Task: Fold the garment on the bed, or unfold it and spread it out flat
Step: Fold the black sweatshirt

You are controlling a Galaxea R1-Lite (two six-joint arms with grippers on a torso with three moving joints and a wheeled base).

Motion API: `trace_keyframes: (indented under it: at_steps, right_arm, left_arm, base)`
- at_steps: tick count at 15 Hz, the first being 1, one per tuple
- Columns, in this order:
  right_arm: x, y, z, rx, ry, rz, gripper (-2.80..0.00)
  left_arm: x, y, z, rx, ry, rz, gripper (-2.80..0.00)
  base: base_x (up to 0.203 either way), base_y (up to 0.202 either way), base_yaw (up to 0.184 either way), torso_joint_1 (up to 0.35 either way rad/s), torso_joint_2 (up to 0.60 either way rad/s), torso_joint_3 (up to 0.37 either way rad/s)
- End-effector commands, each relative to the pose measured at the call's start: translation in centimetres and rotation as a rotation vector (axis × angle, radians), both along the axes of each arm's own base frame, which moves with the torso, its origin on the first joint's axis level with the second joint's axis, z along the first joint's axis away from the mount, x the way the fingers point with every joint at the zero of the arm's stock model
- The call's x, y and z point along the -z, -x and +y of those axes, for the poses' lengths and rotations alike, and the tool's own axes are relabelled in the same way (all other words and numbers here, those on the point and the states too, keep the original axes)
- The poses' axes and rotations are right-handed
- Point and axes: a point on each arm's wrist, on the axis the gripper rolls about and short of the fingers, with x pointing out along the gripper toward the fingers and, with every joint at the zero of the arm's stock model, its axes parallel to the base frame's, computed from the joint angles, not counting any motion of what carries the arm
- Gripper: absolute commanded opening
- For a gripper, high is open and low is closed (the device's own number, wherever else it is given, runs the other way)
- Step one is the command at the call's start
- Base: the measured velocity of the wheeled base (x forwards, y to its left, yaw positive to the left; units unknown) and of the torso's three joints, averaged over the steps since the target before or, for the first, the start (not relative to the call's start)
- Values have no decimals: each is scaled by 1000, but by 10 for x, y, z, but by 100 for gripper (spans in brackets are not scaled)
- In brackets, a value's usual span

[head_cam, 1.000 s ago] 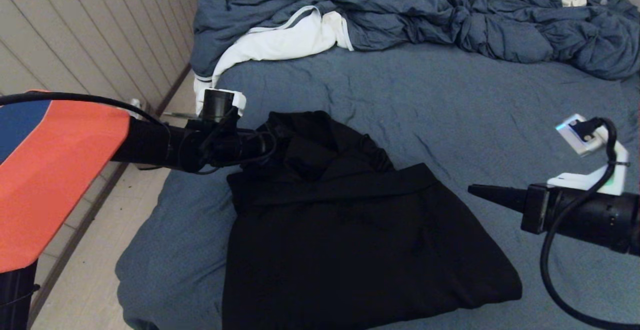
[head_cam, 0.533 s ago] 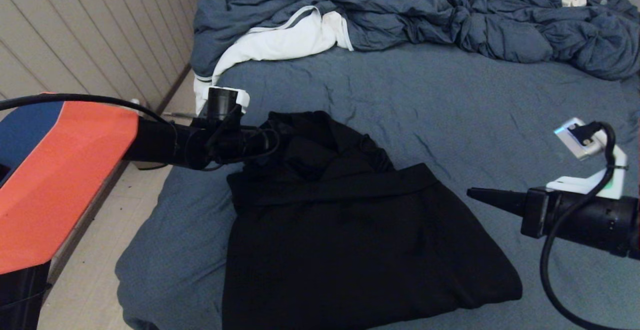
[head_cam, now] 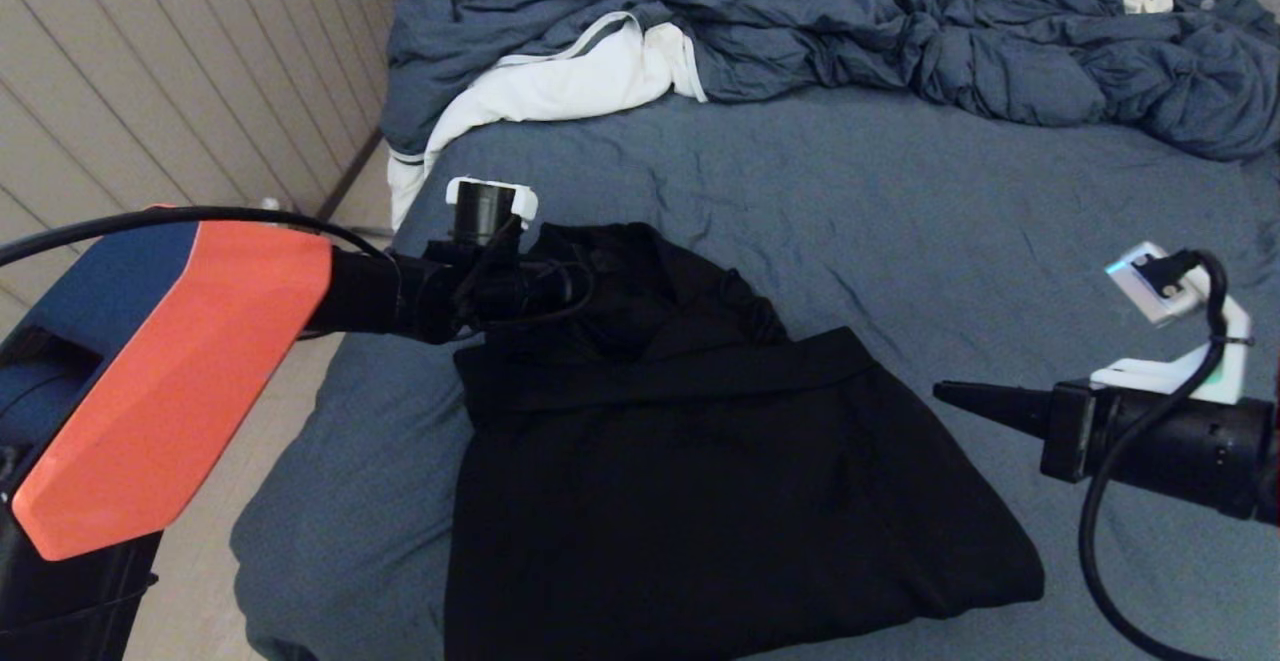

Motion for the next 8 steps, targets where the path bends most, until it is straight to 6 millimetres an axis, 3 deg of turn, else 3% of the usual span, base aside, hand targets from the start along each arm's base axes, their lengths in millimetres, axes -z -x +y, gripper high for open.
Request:
trace_keyframes:
  at_steps: [1,8]
  right_arm:
    - [1,-1,0,-4,-1,7,-280]
    - [7,-1,1,-27,-2,25,-280]
  left_arm:
    - [5,-6,-3,-3,4,2,-280]
    - [-7,-18,-8,-73,5,-62,-280]
  base:
    - [0,0,0,0,0,0]
    - [0,0,0,0,0,0]
